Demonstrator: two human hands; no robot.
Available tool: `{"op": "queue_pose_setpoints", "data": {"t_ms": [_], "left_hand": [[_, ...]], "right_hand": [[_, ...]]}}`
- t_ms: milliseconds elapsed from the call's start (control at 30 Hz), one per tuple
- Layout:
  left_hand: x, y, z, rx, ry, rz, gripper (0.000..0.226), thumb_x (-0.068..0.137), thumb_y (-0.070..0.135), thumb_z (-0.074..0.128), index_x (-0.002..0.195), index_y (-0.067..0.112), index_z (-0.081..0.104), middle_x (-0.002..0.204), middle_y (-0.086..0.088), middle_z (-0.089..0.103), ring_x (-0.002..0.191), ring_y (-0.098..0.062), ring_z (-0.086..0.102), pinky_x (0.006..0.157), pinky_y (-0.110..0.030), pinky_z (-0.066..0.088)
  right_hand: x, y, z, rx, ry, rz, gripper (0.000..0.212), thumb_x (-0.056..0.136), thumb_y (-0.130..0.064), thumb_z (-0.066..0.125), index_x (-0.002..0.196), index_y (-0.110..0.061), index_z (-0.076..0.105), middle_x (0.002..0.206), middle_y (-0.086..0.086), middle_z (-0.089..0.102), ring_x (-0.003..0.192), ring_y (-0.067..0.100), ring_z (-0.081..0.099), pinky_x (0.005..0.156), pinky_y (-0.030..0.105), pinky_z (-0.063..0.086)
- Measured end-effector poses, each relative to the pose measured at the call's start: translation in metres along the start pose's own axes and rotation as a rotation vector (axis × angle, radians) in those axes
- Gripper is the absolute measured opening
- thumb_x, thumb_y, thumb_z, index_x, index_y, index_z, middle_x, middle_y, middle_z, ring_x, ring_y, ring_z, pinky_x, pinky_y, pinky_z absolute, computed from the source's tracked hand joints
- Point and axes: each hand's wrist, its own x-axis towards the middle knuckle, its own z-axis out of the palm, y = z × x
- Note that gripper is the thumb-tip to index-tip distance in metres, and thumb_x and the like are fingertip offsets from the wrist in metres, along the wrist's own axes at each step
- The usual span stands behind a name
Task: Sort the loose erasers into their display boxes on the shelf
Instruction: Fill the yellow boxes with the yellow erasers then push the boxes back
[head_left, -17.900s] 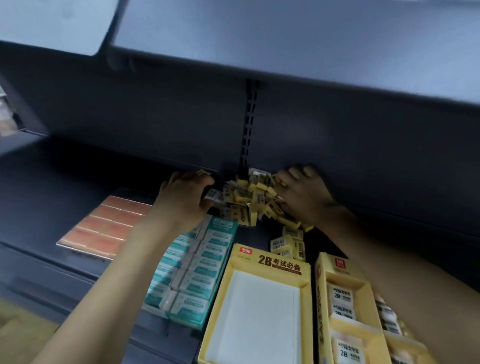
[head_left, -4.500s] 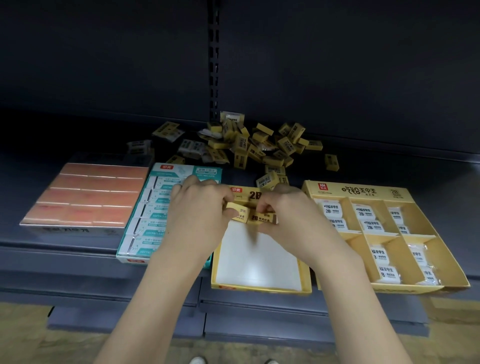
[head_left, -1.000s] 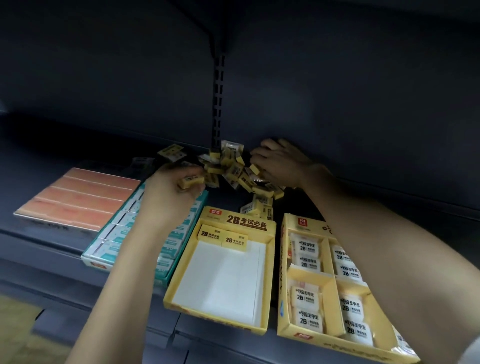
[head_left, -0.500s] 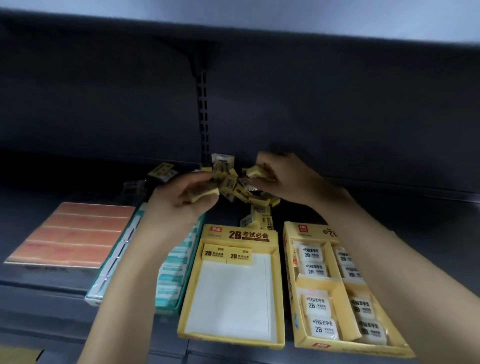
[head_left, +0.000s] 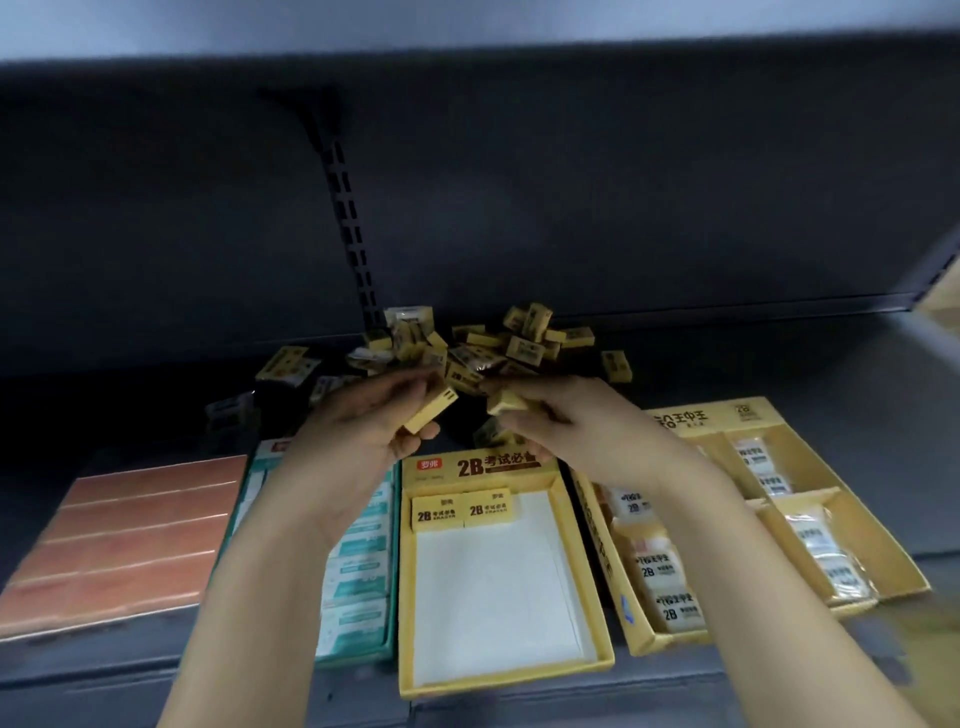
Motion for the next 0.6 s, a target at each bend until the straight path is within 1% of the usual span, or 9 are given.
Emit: {"op": "queue_pose_setpoints", "data": {"t_ms": [67,100,167,233,300,333,400,500,600], "left_hand": [[0.002,-0.003,-0.004,0.063,-0.050,-0.012,0.035,0.074,0.026,0.070,0.109,0.026,0.065,0.099,0.008,0.071,0.084,-0.003,0.067,0.074,-0.017,0.050],[0.002,-0.004,-0.005,0.107,-0.073,-0.025,0.046,0.067,0.030,0.075,0.111,0.030,0.064,0.102,0.006,0.071,0.090,-0.008,0.068,0.081,-0.024,0.049],[0.001,-0.005,-0.004,0.139,-0.087,-0.051,0.049,0.066,0.023,0.076,0.112,0.033,0.062,0.099,0.004,0.073,0.090,-0.016,0.070,0.082,-0.033,0.051],[0.000,-0.006,-0.001,0.141,-0.098,-0.040,0.043,0.074,0.008,0.071,0.109,0.032,0.063,0.092,0.004,0.074,0.083,-0.015,0.071,0.071,-0.028,0.054],[-0.001,-0.004,0.002,0.157,-0.124,-0.037,0.040,0.078,0.001,0.067,0.104,0.032,0.064,0.089,0.003,0.074,0.080,-0.013,0.071,0.062,-0.021,0.054],[-0.001,-0.004,0.002,0.170,-0.136,-0.041,0.040,0.079,-0.001,0.067,0.102,0.032,0.064,0.090,0.002,0.074,0.079,-0.013,0.071,0.061,-0.020,0.054],[-0.003,-0.003,0.002,0.202,-0.144,-0.044,0.043,0.080,-0.001,0.065,0.102,0.035,0.064,0.091,0.002,0.073,0.080,-0.014,0.071,0.063,-0.023,0.055],[-0.004,-0.003,0.000,0.251,-0.132,-0.034,0.044,0.084,0.006,0.064,0.107,0.044,0.061,0.091,0.004,0.073,0.079,-0.014,0.071,0.067,-0.028,0.056],[-0.004,-0.006,-0.002,0.315,-0.100,-0.053,0.032,0.087,0.027,0.063,0.107,0.050,0.057,0.089,0.005,0.073,0.077,-0.012,0.071,0.073,-0.031,0.055]], "right_hand": [[-0.008,0.000,-0.002,-0.029,0.000,-0.005,0.039,0.095,-0.029,0.054,0.134,-0.031,0.052,0.106,-0.021,0.063,0.087,-0.013,0.049,0.075,0.004,0.034],[-0.011,0.001,-0.002,-0.029,0.005,0.003,0.040,0.093,-0.029,0.056,0.133,-0.033,0.052,0.121,-0.015,0.061,0.100,-0.008,0.051,0.084,0.008,0.037],[-0.016,0.002,0.000,-0.040,0.011,0.026,0.042,0.091,-0.030,0.060,0.132,-0.035,0.052,0.132,-0.009,0.055,0.116,0.004,0.052,0.099,0.021,0.042],[-0.020,0.001,0.001,-0.067,0.019,0.043,0.042,0.090,-0.033,0.059,0.132,-0.036,0.052,0.130,-0.006,0.054,0.115,0.010,0.054,0.100,0.028,0.043],[-0.025,0.000,0.000,-0.120,0.014,0.052,0.039,0.092,-0.034,0.055,0.131,-0.033,0.052,0.124,-0.006,0.053,0.111,0.010,0.053,0.095,0.021,0.041],[-0.026,-0.001,-0.001,-0.143,0.008,0.048,0.038,0.094,-0.034,0.053,0.131,-0.031,0.053,0.122,-0.006,0.053,0.110,0.009,0.052,0.092,0.019,0.039],[-0.029,-0.003,-0.001,-0.137,0.017,0.051,0.036,0.094,-0.031,0.054,0.130,-0.030,0.055,0.119,-0.007,0.053,0.109,0.008,0.052,0.094,0.020,0.040],[-0.031,-0.006,0.001,-0.086,0.061,0.067,0.041,0.091,-0.026,0.060,0.131,-0.031,0.053,0.110,-0.013,0.049,0.102,0.005,0.051,0.096,0.025,0.044],[-0.034,-0.005,0.003,-0.034,0.074,0.082,0.044,0.090,-0.021,0.062,0.131,-0.030,0.053,0.113,-0.012,0.049,0.104,0.005,0.054,0.097,0.027,0.045]]}}
